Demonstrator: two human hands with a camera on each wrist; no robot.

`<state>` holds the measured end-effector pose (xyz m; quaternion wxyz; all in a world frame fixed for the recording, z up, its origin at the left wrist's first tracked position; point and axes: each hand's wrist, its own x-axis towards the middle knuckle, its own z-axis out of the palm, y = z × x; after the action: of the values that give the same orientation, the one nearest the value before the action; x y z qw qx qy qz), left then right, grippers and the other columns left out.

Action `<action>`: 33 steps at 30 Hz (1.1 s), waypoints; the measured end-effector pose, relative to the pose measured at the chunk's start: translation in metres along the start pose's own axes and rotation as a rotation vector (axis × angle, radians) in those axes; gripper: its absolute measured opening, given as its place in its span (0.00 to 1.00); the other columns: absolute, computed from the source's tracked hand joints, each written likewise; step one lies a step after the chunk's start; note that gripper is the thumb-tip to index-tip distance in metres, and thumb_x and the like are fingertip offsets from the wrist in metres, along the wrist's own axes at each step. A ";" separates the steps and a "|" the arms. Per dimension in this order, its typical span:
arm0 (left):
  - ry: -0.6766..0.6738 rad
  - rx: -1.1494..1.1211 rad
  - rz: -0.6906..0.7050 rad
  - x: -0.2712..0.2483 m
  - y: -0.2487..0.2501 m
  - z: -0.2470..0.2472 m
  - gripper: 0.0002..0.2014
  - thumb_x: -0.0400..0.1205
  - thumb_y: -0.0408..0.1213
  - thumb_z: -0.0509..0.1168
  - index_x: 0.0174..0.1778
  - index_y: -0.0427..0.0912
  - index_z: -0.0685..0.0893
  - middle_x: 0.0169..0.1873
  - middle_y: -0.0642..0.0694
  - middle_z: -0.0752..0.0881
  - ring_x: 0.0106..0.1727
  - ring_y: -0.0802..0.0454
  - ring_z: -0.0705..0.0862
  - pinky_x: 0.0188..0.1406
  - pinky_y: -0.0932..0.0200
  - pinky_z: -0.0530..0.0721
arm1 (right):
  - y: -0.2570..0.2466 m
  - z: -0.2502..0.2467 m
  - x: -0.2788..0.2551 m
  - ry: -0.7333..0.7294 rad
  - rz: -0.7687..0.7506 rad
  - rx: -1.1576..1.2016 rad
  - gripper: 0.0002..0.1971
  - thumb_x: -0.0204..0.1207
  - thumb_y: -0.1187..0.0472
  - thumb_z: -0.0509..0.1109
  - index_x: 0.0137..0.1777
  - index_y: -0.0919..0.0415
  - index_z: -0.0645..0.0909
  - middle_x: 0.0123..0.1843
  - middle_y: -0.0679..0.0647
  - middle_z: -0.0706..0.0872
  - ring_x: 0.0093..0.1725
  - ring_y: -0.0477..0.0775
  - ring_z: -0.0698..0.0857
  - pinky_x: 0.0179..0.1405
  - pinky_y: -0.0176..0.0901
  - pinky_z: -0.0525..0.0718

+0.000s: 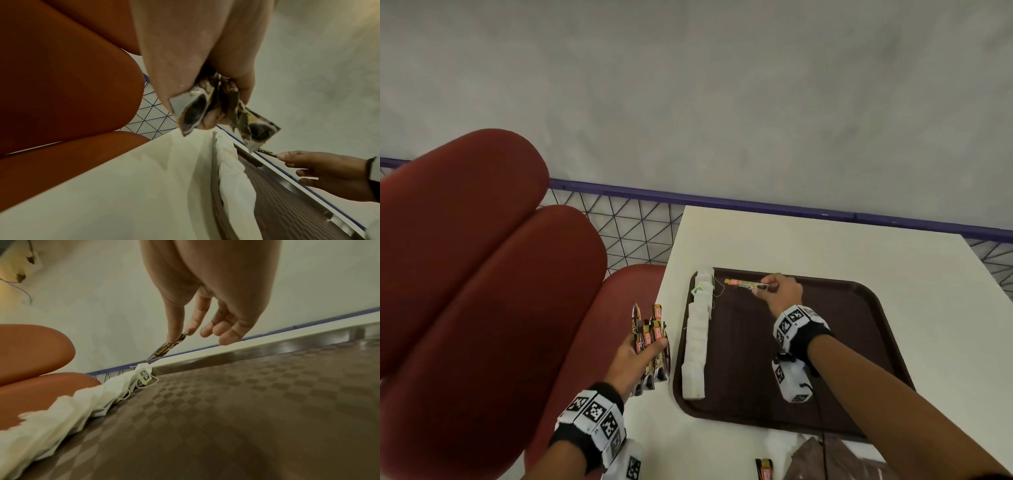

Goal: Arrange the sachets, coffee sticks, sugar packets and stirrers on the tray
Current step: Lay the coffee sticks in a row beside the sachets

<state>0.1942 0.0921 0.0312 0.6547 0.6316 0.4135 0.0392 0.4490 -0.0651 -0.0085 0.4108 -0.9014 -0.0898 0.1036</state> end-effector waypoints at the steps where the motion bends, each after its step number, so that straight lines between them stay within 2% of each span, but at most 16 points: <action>1: 0.003 -0.011 -0.001 0.000 0.000 0.000 0.16 0.78 0.43 0.70 0.58 0.43 0.79 0.34 0.41 0.87 0.21 0.55 0.76 0.36 0.41 0.86 | -0.001 0.004 0.004 -0.007 -0.011 -0.045 0.11 0.66 0.57 0.79 0.46 0.55 0.84 0.49 0.60 0.84 0.57 0.62 0.76 0.46 0.42 0.68; 2: 0.004 -0.017 -0.009 0.001 -0.001 -0.001 0.16 0.77 0.44 0.70 0.59 0.44 0.79 0.35 0.41 0.87 0.22 0.55 0.76 0.37 0.41 0.86 | -0.002 0.008 0.008 -0.021 -0.020 -0.078 0.12 0.67 0.56 0.78 0.49 0.56 0.84 0.51 0.61 0.83 0.58 0.61 0.74 0.41 0.39 0.63; 3: 0.006 -0.022 -0.014 0.001 -0.002 -0.001 0.16 0.77 0.44 0.70 0.58 0.45 0.79 0.36 0.41 0.87 0.24 0.55 0.76 0.48 0.34 0.84 | -0.003 0.012 0.011 -0.036 -0.033 -0.104 0.13 0.68 0.56 0.78 0.51 0.57 0.84 0.52 0.62 0.82 0.59 0.61 0.73 0.40 0.38 0.62; 4: 0.011 -0.035 -0.017 0.001 -0.003 -0.001 0.15 0.77 0.44 0.70 0.57 0.46 0.79 0.37 0.41 0.86 0.27 0.56 0.77 0.59 0.29 0.77 | -0.004 0.015 0.015 -0.050 -0.038 -0.131 0.13 0.69 0.56 0.77 0.52 0.57 0.83 0.54 0.62 0.80 0.61 0.61 0.72 0.42 0.38 0.64; 6: 0.013 -0.069 -0.021 0.002 -0.003 -0.002 0.12 0.78 0.42 0.70 0.55 0.45 0.79 0.36 0.41 0.85 0.29 0.55 0.77 0.67 0.28 0.68 | -0.006 0.018 0.019 -0.061 -0.053 -0.209 0.15 0.70 0.56 0.75 0.56 0.56 0.82 0.58 0.61 0.78 0.63 0.60 0.70 0.52 0.43 0.72; 8: 0.012 -0.086 -0.018 0.002 -0.004 -0.003 0.11 0.78 0.40 0.70 0.54 0.45 0.80 0.35 0.41 0.85 0.30 0.54 0.77 0.68 0.28 0.68 | -0.005 0.020 0.018 -0.034 -0.072 -0.327 0.18 0.72 0.55 0.73 0.62 0.54 0.79 0.62 0.60 0.75 0.66 0.60 0.69 0.60 0.49 0.74; 11: 0.024 -0.098 0.006 0.003 -0.005 -0.004 0.10 0.78 0.38 0.70 0.53 0.45 0.81 0.38 0.42 0.87 0.30 0.53 0.80 0.65 0.30 0.73 | 0.000 0.026 0.009 0.002 -0.181 -0.356 0.17 0.76 0.60 0.69 0.65 0.55 0.78 0.64 0.59 0.74 0.66 0.60 0.69 0.62 0.50 0.74; 13: 0.034 -0.102 0.023 0.005 -0.006 -0.002 0.11 0.78 0.38 0.70 0.54 0.44 0.81 0.41 0.42 0.88 0.32 0.52 0.82 0.63 0.31 0.75 | 0.005 0.031 0.001 -0.058 -0.291 -0.373 0.17 0.78 0.63 0.65 0.66 0.57 0.78 0.65 0.58 0.74 0.66 0.60 0.70 0.63 0.49 0.74; 16: 0.037 -0.102 0.039 0.009 -0.007 0.001 0.13 0.77 0.37 0.71 0.57 0.42 0.81 0.43 0.42 0.89 0.34 0.50 0.83 0.63 0.31 0.76 | 0.011 0.038 -0.007 -0.182 -0.393 -0.504 0.20 0.80 0.61 0.61 0.72 0.58 0.73 0.71 0.56 0.70 0.69 0.58 0.69 0.66 0.49 0.74; 21: 0.033 -0.093 0.062 0.010 -0.007 0.008 0.13 0.77 0.37 0.71 0.57 0.41 0.81 0.47 0.40 0.89 0.43 0.46 0.86 0.60 0.40 0.80 | 0.012 0.040 -0.007 -0.239 -0.339 -0.625 0.24 0.83 0.54 0.57 0.78 0.56 0.63 0.78 0.57 0.63 0.76 0.59 0.63 0.72 0.50 0.69; 22: 0.036 -0.094 0.064 0.010 -0.007 0.009 0.13 0.77 0.37 0.71 0.57 0.41 0.81 0.46 0.41 0.89 0.43 0.45 0.86 0.60 0.40 0.80 | 0.011 0.040 -0.006 -0.236 -0.330 -0.631 0.24 0.83 0.54 0.57 0.78 0.56 0.62 0.78 0.57 0.62 0.76 0.59 0.63 0.72 0.50 0.68; 25: 0.030 -0.091 0.060 0.009 -0.007 0.014 0.14 0.77 0.38 0.71 0.58 0.42 0.81 0.44 0.43 0.88 0.37 0.51 0.84 0.62 0.36 0.78 | 0.009 0.041 -0.006 -0.232 -0.324 -0.660 0.25 0.83 0.52 0.57 0.79 0.56 0.61 0.79 0.56 0.61 0.76 0.60 0.63 0.73 0.51 0.68; 29: 0.024 -0.098 0.080 0.008 -0.007 0.019 0.16 0.78 0.36 0.70 0.60 0.39 0.80 0.48 0.42 0.89 0.45 0.47 0.87 0.61 0.41 0.80 | 0.009 0.042 -0.007 -0.248 -0.328 -0.697 0.26 0.83 0.51 0.56 0.79 0.54 0.59 0.81 0.55 0.59 0.77 0.60 0.61 0.74 0.52 0.67; 32: 0.009 -0.103 0.073 0.008 -0.006 0.023 0.16 0.78 0.37 0.70 0.60 0.39 0.79 0.46 0.42 0.88 0.40 0.48 0.86 0.61 0.37 0.79 | 0.008 0.042 -0.007 -0.280 -0.322 -0.720 0.27 0.83 0.50 0.56 0.80 0.53 0.57 0.81 0.55 0.57 0.78 0.60 0.59 0.75 0.53 0.65; 33: 0.005 -0.106 0.074 0.009 -0.006 0.023 0.16 0.78 0.37 0.70 0.61 0.40 0.79 0.46 0.43 0.88 0.43 0.47 0.87 0.60 0.40 0.80 | 0.007 0.041 -0.007 -0.293 -0.321 -0.722 0.28 0.83 0.49 0.56 0.80 0.53 0.56 0.82 0.54 0.56 0.78 0.61 0.59 0.75 0.53 0.64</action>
<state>0.2107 0.0772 0.0181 0.6842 0.6109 0.3887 0.0866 0.4319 -0.0415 -0.0395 0.0625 -0.9378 -0.3169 0.1273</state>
